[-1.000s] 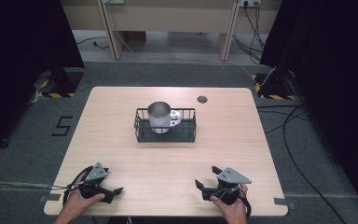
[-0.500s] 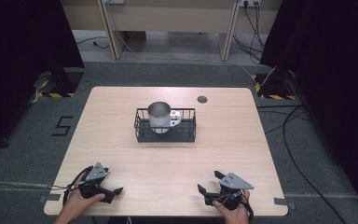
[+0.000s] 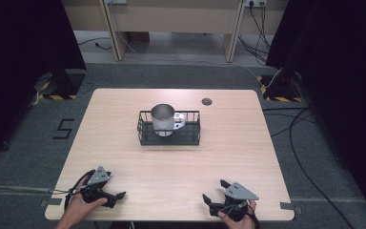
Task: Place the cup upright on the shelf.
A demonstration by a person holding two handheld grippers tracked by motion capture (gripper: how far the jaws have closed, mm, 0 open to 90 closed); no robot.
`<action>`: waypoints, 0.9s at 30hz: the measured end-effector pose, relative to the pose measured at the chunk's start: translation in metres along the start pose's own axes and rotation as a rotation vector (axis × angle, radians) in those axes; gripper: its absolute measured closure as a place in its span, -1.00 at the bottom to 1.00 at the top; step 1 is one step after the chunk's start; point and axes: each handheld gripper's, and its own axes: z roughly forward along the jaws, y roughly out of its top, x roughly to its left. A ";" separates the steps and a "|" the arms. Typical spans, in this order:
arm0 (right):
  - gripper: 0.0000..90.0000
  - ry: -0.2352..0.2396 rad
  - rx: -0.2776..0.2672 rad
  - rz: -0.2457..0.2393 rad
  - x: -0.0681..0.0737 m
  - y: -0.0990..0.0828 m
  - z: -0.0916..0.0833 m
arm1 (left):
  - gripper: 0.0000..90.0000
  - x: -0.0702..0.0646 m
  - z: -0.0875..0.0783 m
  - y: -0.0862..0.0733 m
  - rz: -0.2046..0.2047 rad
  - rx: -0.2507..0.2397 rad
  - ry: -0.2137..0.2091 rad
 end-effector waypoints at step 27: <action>-0.70 -0.078 0.021 -0.031 0.004 -0.025 0.002 | -1.00 0.000 0.000 0.000 0.000 0.000 0.000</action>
